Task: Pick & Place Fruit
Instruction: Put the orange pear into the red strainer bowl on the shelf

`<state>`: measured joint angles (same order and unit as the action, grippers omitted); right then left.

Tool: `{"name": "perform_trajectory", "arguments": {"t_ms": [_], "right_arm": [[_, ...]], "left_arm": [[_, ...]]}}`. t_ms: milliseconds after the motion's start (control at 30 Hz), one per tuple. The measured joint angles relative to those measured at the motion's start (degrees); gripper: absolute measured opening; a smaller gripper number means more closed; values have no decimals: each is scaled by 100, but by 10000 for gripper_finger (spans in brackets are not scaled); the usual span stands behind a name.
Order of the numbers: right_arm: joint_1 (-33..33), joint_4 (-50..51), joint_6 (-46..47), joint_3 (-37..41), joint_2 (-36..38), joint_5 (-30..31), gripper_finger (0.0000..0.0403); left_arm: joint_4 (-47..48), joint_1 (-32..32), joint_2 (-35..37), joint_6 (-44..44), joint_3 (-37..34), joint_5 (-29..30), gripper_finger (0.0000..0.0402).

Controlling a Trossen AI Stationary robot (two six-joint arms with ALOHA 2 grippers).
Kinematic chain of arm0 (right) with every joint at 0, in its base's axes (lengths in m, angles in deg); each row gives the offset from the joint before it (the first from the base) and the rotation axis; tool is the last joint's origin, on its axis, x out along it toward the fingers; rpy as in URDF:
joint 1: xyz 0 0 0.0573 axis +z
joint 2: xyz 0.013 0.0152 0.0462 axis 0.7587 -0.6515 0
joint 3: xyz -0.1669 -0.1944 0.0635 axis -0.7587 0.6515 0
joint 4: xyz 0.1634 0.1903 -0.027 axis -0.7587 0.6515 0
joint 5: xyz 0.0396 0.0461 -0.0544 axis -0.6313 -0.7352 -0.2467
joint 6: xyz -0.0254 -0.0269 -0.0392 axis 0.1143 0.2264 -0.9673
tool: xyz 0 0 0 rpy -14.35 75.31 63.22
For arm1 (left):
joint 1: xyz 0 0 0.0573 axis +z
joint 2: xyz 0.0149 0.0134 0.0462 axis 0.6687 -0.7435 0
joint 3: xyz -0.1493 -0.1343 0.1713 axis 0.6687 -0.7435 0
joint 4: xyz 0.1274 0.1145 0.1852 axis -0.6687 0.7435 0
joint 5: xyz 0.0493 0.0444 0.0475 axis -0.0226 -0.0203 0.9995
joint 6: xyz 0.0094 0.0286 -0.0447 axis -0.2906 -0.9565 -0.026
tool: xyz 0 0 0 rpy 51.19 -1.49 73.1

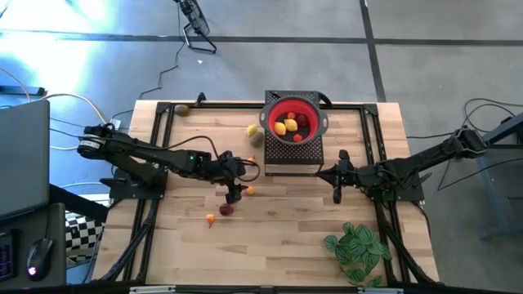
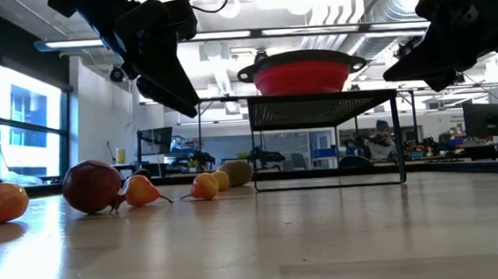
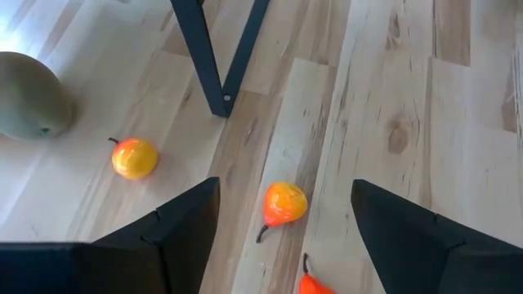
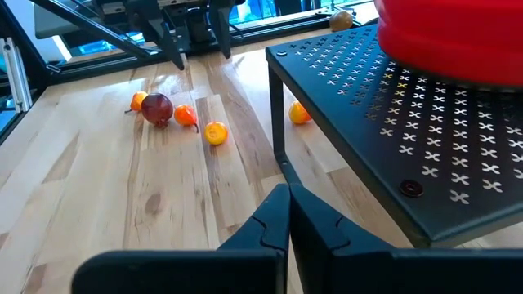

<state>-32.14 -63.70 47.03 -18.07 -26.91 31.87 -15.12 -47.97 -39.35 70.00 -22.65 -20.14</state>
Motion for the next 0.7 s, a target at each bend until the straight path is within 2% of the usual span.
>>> {"name": "perform_trajectory", "arguments": {"t_ms": [133,700], "right_arm": [[2,0,0,0,0,0,2],[0,57,0,0,-2,0,2]], "left_arm": [[-4,0,-19,0,0,4,271],[-368,0,-911,-4,-2,-48,271]]}}
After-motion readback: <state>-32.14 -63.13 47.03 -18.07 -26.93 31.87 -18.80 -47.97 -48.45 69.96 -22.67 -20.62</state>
